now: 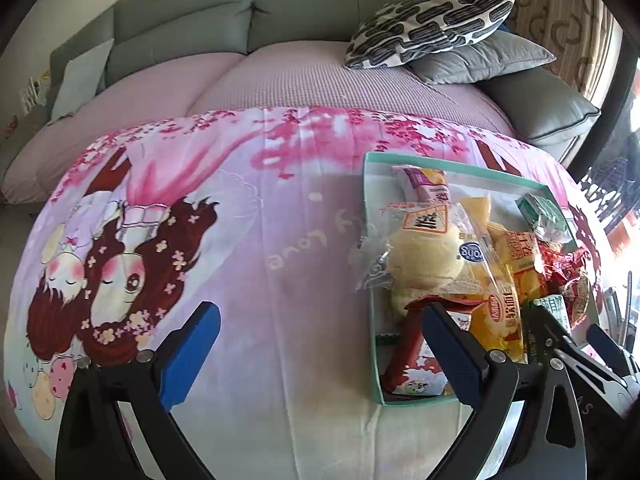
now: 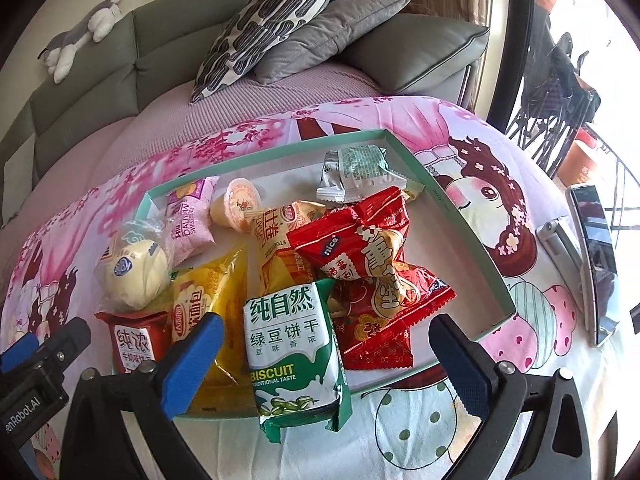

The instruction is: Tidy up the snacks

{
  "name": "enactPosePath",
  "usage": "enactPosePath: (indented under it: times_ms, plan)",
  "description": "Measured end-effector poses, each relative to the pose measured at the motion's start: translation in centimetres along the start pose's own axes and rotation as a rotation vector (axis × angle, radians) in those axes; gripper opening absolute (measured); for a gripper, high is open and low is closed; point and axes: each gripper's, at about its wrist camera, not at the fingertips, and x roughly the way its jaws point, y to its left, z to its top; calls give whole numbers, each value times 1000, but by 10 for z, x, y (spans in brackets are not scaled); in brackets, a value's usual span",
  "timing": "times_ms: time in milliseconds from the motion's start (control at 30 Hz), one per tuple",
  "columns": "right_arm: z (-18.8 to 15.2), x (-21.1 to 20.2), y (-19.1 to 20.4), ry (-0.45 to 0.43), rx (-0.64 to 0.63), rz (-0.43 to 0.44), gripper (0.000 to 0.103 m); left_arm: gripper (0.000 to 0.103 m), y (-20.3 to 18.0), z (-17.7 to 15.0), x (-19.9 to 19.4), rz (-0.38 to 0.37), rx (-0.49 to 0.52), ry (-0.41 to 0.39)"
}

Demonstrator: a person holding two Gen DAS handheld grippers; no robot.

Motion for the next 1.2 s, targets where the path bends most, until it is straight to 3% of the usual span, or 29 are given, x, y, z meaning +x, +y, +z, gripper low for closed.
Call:
enactPosePath:
  times_ms: [267, 700, 1200]
  plan:
    - [1, -21, 1, -74, 29, -8, 103, 100, 9, -9, -9, 147, 8, -23]
    - [-26, -40, 20, -55, -66, 49, 103, 100, 27, -43, -4, 164, 12, 86]
    - [-43, -38, 38, -5, -144, 80, 103, 100, 44, -50, -8, 156, -12, 107]
